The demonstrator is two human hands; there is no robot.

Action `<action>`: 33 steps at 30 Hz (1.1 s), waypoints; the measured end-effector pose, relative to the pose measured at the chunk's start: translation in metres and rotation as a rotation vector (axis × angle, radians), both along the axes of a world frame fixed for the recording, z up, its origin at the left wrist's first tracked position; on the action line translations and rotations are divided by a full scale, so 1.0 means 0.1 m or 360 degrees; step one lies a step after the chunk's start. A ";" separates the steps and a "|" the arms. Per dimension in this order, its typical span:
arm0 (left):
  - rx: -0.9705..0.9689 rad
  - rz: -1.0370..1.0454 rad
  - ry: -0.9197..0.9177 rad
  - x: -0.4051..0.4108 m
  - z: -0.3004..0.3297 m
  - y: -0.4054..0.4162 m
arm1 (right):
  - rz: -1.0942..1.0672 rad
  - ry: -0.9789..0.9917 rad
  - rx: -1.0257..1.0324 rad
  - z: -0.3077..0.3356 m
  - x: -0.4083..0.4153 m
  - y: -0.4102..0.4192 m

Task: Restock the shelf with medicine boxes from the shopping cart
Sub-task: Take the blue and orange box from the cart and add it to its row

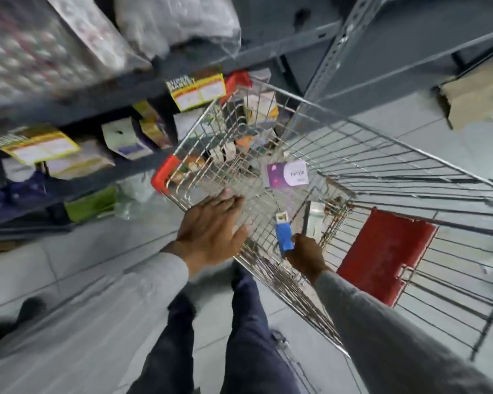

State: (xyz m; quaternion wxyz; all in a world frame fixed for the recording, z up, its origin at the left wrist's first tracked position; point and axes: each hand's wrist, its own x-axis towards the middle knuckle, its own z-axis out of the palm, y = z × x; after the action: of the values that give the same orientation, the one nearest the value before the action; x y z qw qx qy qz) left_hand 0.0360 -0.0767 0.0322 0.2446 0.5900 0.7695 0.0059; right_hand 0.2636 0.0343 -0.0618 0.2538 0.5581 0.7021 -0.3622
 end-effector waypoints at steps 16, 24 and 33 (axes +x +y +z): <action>0.0095 0.0041 -0.0041 0.03 0.02 -0.02 | 0.0024 -0.0009 0.0328 -0.40 -0.07 -0.03; 0.0325 0.0198 -0.0115 -0.16 0.82 -0.07 | 0.0210 0.0314 0.0650 1.25 -0.46 0.11; 0.1301 0.0473 0.0190 -1.13 2.73 -0.47 | 0.0470 0.0885 0.1420 3.84 -1.47 0.09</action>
State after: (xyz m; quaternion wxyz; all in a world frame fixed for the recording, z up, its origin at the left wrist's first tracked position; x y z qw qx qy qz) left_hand -0.0768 -0.1233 0.3053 -0.0574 0.5205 0.7932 0.3107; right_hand 0.1168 0.0428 0.3221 -0.1547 0.3904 0.8991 -0.1235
